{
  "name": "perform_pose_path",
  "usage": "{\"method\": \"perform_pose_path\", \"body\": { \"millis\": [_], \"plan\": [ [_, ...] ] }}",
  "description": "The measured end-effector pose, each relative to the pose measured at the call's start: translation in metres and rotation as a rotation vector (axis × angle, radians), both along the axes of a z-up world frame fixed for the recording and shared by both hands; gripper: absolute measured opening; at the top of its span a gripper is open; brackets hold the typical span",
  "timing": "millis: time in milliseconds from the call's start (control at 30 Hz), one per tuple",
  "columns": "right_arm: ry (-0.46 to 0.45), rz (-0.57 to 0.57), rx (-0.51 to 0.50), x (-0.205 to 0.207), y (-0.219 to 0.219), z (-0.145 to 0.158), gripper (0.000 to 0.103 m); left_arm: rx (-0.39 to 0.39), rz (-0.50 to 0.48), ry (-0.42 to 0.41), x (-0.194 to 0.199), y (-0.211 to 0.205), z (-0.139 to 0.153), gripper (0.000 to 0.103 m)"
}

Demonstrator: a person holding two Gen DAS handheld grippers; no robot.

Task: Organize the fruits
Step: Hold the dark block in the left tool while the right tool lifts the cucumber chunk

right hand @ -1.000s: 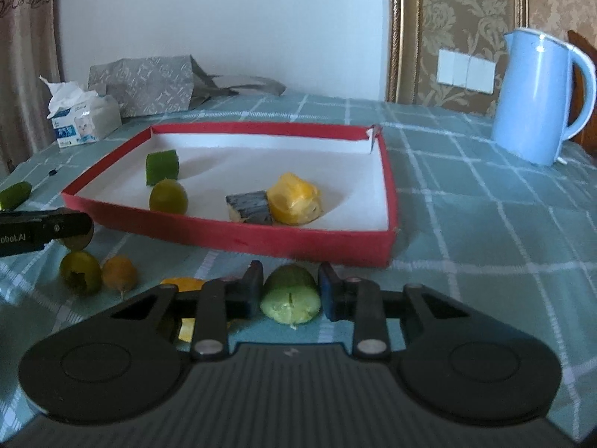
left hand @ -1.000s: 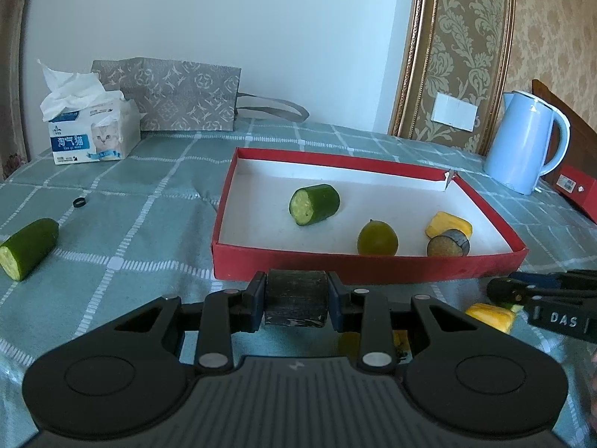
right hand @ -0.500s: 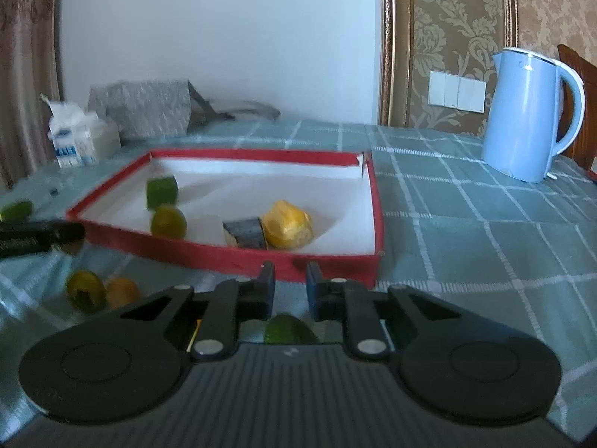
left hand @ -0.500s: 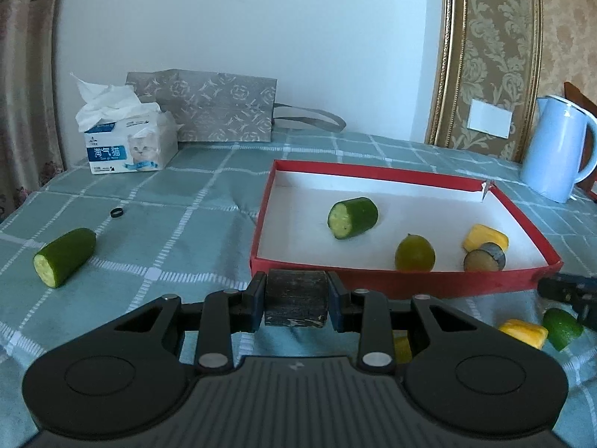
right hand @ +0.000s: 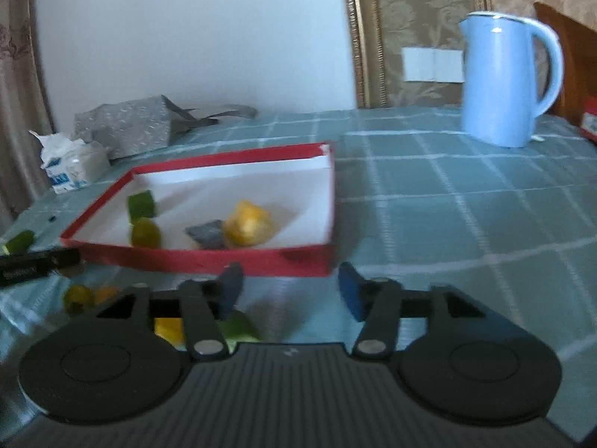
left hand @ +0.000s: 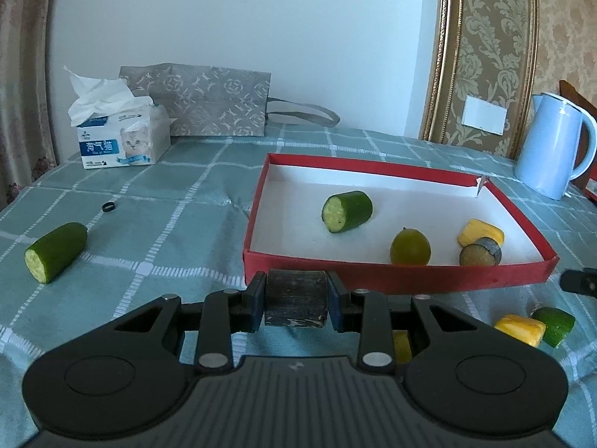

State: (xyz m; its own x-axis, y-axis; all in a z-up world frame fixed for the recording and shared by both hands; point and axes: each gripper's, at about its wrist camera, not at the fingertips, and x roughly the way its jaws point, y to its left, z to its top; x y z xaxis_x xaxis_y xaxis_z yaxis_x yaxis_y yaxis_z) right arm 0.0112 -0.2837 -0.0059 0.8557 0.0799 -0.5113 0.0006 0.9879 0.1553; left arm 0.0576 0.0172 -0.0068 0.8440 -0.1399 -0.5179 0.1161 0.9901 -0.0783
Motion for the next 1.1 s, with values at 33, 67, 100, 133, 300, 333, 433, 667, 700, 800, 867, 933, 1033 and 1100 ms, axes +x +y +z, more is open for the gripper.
{"method": "perform_pose_path", "body": {
  "millis": [33, 67, 100, 133, 300, 333, 433, 667, 700, 800, 867, 933, 1033, 1100],
  "plan": [
    [-0.002, -0.015, -0.006, -0.005, -0.005, -0.002, 0.057, -0.004, -0.003, -0.001, 0.000, 0.000, 0.000, 0.033],
    [0.000, -0.023, -0.004, -0.008, -0.009, -0.004, 0.057, -0.008, -0.006, -0.003, -0.001, 0.000, 0.000, 0.033],
    [0.007, -0.021, 0.008, -0.011, -0.013, -0.006, 0.057, -0.011, -0.009, -0.004, -0.001, 0.000, 0.001, 0.033],
    [0.018, -0.006, 0.027, -0.013, -0.015, -0.009, 0.057, -0.014, -0.012, -0.003, -0.001, 0.000, 0.001, 0.033],
    [-0.013, 0.081, -0.035, -0.024, 0.002, -0.008, 0.067, -0.019, -0.016, -0.009, -0.003, 0.001, 0.001, 0.033],
    [-0.020, 0.101, -0.067, -0.026, 0.008, -0.006, 0.067, -0.022, -0.015, -0.009, -0.003, 0.002, 0.001, 0.033],
    [-0.037, 0.153, -0.091, -0.031, 0.017, -0.002, 0.067, -0.027, -0.010, -0.005, -0.003, 0.003, 0.001, 0.033],
    [-0.013, 0.233, -0.154, -0.030, 0.037, -0.004, 0.067, -0.023, -0.017, -0.004, -0.003, 0.003, 0.001, 0.033],
    [-0.011, 0.245, -0.162, -0.030, 0.041, -0.004, 0.067, -0.026, -0.016, -0.004, -0.003, 0.003, 0.001, 0.033],
    [-0.016, 0.261, -0.202, -0.027, 0.052, -0.007, 0.067, -0.031, -0.014, 0.000, -0.003, 0.003, 0.001, 0.033],
    [-0.019, 0.253, -0.234, -0.023, 0.057, -0.012, 0.066, -0.028, -0.016, 0.000, -0.003, 0.003, 0.001, 0.033],
    [-0.009, 0.255, -0.263, -0.018, 0.059, -0.016, 0.059, -0.029, -0.017, -0.001, -0.003, 0.004, 0.001, 0.033],
    [0.011, 0.253, -0.251, -0.013, 0.056, -0.022, 0.047, -0.030, -0.019, -0.001, -0.003, 0.004, 0.002, 0.033],
    [0.016, 0.239, -0.233, -0.011, 0.051, -0.022, 0.047, -0.031, -0.020, -0.002, -0.004, 0.005, 0.002, 0.033]
  ]
}}
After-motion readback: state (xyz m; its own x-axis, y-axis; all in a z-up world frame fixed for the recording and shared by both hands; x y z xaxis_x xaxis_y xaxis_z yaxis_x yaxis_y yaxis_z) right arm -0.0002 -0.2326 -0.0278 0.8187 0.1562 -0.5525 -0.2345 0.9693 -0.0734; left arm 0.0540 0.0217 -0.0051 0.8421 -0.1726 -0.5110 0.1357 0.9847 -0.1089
